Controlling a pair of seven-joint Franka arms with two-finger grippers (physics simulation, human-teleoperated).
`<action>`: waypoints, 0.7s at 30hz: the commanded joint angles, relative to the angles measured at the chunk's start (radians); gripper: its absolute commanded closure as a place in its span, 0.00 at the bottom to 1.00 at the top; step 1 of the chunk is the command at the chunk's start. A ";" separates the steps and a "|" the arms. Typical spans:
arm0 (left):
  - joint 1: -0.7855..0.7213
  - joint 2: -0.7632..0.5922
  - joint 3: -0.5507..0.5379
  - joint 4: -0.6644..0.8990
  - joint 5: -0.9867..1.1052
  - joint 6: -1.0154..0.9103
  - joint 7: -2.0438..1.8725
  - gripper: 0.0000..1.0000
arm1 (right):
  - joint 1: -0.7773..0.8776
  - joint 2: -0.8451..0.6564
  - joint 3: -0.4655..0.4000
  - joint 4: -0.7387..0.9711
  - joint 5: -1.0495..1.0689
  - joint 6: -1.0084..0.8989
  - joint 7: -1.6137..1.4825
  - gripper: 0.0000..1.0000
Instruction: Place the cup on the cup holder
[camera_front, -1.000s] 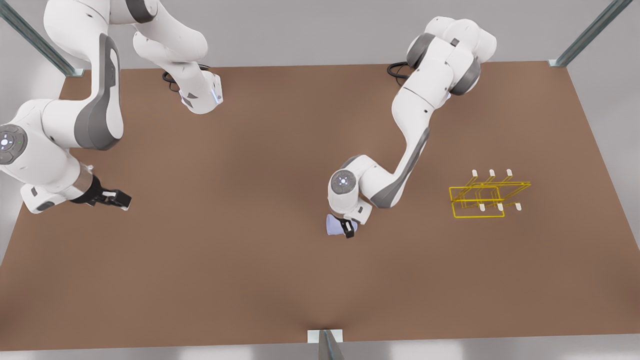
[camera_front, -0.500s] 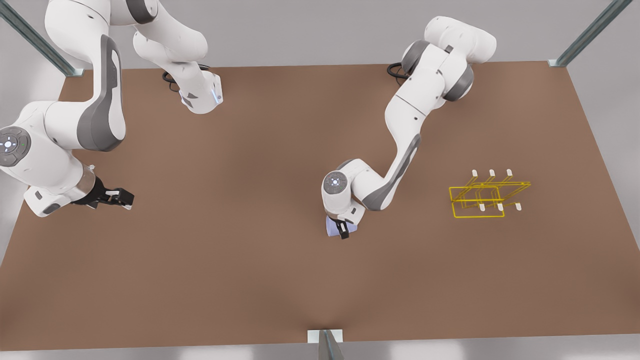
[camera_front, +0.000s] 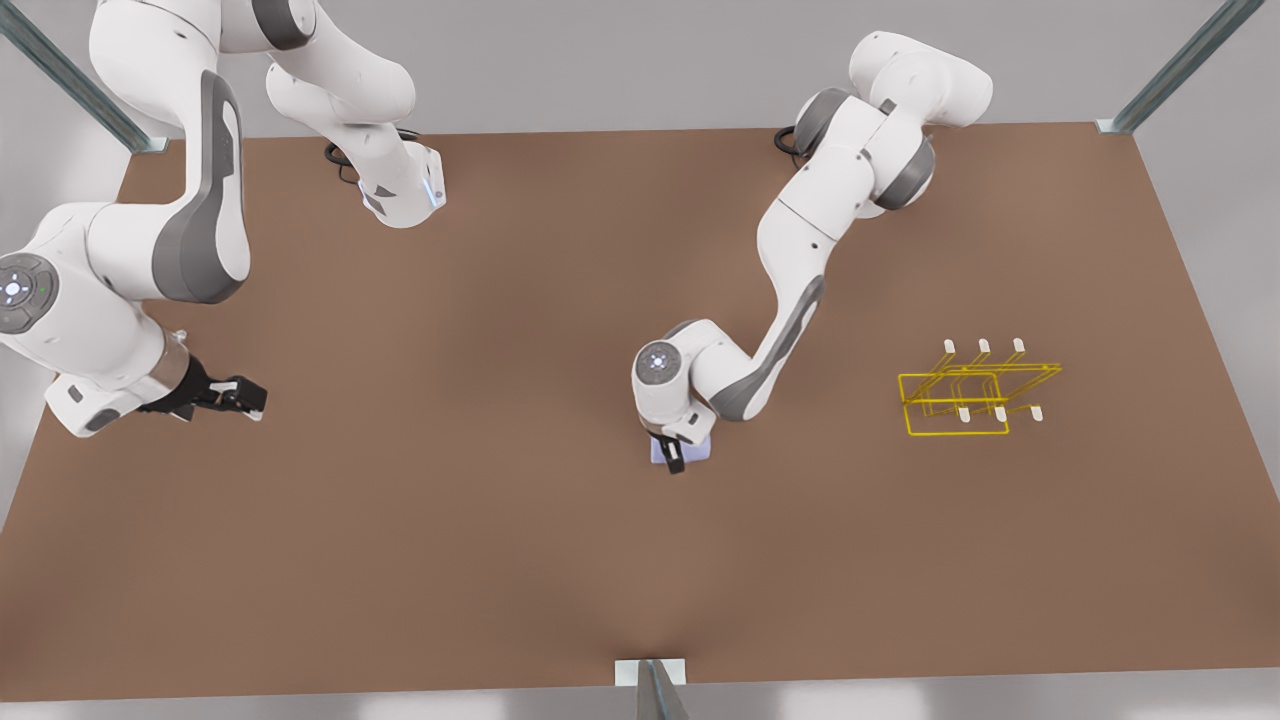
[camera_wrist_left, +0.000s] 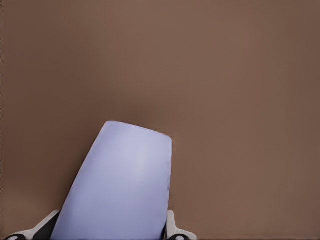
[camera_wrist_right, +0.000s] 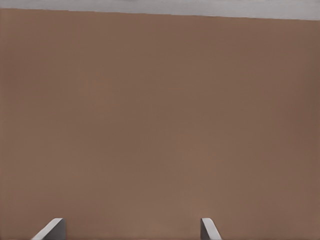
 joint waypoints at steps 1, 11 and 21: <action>-0.002 0.001 0.000 0.000 0.000 0.010 -0.012 0.00 | 0.001 0.001 0.000 0.004 0.001 0.000 -0.021 0.00; 0.016 -0.106 0.000 0.050 -0.012 -0.145 0.059 0.19 | 0.001 0.001 0.000 0.004 0.001 -0.002 -0.021 0.00; 0.018 -0.198 0.101 0.089 0.571 -0.675 0.364 0.19 | 0.001 0.001 0.002 0.004 -0.001 -0.002 -0.018 0.00</action>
